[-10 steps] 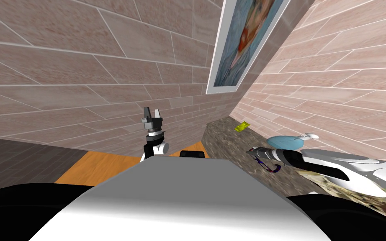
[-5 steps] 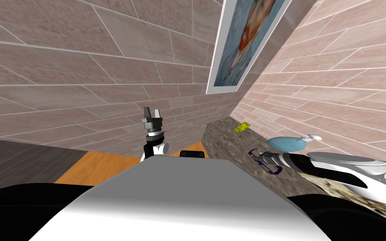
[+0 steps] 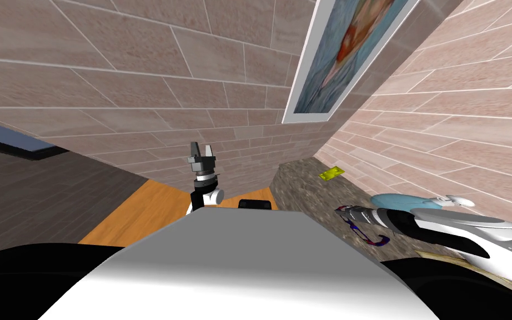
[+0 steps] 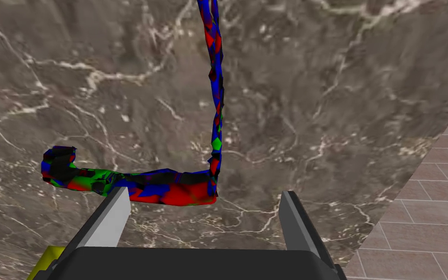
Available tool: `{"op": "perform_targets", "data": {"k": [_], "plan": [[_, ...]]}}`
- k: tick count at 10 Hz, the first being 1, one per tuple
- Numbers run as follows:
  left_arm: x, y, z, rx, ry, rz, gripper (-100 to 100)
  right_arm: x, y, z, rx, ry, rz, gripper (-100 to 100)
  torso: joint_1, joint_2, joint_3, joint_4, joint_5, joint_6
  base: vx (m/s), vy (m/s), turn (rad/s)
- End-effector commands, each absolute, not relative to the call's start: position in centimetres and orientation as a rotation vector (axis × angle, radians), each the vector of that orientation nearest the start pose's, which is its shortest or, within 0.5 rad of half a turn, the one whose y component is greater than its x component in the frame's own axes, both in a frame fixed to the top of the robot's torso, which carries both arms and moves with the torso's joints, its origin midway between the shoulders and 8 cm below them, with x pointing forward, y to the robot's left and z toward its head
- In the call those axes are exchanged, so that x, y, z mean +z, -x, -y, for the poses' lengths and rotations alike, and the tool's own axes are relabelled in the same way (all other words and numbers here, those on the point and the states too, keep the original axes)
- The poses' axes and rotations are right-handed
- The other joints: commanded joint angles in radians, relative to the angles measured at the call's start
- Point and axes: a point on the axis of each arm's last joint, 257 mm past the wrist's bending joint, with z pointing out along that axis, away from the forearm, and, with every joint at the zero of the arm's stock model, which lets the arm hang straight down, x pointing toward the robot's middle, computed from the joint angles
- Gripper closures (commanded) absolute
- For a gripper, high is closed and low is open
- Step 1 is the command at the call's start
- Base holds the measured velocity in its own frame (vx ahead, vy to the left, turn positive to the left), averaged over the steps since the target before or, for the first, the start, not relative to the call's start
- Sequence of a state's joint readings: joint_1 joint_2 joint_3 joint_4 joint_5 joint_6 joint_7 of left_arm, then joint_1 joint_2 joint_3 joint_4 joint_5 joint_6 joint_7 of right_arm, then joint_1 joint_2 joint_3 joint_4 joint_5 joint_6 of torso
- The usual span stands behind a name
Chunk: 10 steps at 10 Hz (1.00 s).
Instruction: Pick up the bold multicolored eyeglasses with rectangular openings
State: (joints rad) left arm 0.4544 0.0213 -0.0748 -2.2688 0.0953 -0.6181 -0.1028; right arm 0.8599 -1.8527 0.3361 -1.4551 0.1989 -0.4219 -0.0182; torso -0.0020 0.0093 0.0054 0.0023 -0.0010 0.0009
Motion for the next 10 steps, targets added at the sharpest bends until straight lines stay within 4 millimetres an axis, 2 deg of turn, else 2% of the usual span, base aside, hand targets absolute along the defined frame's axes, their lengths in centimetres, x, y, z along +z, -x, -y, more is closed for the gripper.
{"op": "perform_targets", "data": {"k": [1,3,4,5,9,10], "plan": [[5.36,-32.91,-25.91,-1.384,0.565,-0.488,0,-32.12,-15.12,63.02,-0.075,0.247,-2.841,-100,0.000,0.000,0.000,0.000,0.000,0.000,-0.164,-0.010,0.357],[5.36,-32.91,-25.92,-1.383,0.565,-0.489,0,-32.60,-14.41,63.27,-0.084,0.188,-2.847,-100,0.000,-0.001,0.000,0.000,0.000,0.001,-0.093,-0.015,0.160],[5.36,-32.91,-25.91,-1.383,0.565,-0.489,0,-32.40,-14.71,63.06,-0.076,0.218,-2.845,-100,0.000,-0.002,-0.001,0.000,0.000,0.000,-0.043,-0.009,0.057],[5.35,-32.91,-25.92,-1.383,0.565,-0.489,0,-32.43,-14.69,63.11,-0.079,0.212,-2.845,100,0.000,-0.005,-0.003,-0.001,0.000,0.001,-0.007,-0.002,-0.013],[5.35,-32.90,-25.92,-1.383,0.565,-0.489,0,-32.44,-14.69,63.05,-0.076,0.212,-2.845,100,0.000,-0.009,-0.005,-0.002,0.000,0.001,0.000,0.000,0.000],[5.35,-32.90,-25.92,-1.383,0.565,-0.489,0,-32.45,-14.69,63.05,-0.076,0.212,-2.845,0,0.000,-0.009,-0.005,-0.002,0.000,0.001,0.000,0.000,0.000]]}}
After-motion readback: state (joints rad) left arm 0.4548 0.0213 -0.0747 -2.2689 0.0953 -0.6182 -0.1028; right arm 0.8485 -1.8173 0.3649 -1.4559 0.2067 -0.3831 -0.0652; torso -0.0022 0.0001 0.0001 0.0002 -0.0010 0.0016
